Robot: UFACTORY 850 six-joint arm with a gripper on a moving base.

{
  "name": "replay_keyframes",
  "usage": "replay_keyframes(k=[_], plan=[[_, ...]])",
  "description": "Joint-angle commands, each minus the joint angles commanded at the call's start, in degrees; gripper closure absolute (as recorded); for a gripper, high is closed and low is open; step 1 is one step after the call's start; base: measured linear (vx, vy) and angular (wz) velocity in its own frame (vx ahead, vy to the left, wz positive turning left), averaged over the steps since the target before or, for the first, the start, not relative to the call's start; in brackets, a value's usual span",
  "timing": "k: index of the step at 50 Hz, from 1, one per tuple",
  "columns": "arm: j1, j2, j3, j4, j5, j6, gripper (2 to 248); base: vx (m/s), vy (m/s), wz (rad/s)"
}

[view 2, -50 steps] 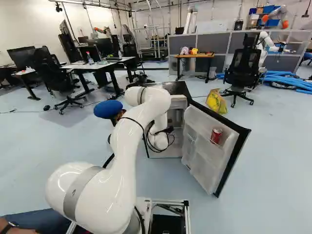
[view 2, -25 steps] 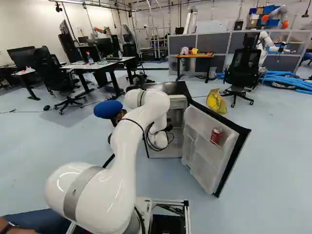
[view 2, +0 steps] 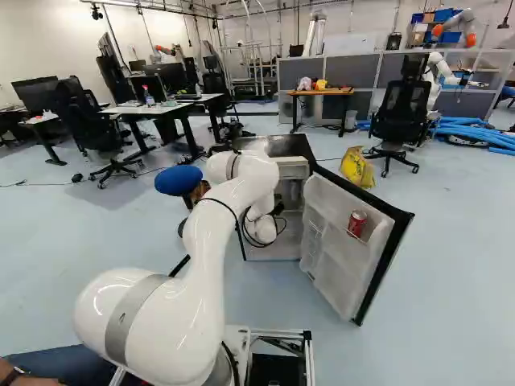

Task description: Grab a drink from the fridge

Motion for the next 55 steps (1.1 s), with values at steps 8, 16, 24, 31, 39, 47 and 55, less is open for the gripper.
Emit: replay_keyframes(k=[8, 16, 24, 31, 39, 47, 55], plan=[[0.11, -0.79, -1.47, 0.00, 0.00, 0.00, 3, 0.000, 0.000, 0.000], [0.19, -1.64, -3.04, 0.00, -0.36, 0.00, 3, 0.000, 0.000, 0.000], [0.27, -2.45, -4.52, 0.00, -1.40, 0.00, 3, 0.000, 0.000, 0.000], [0.33, -3.15, -5.80, 0.00, -2.57, 0.00, 3, 0.000, 0.000, 0.000], [0.41, -3.93, -7.23, 0.00, -4.31, 0.00, 3, 0.000, 0.000, 0.000], [0.54, -4.70, -8.63, 0.00, -6.32, 0.00, 3, 0.000, 0.000, 0.000], [0.68, -4.66, -9.28, 0.00, -8.23, 0.00, 3, 0.000, 0.000, 0.000]])
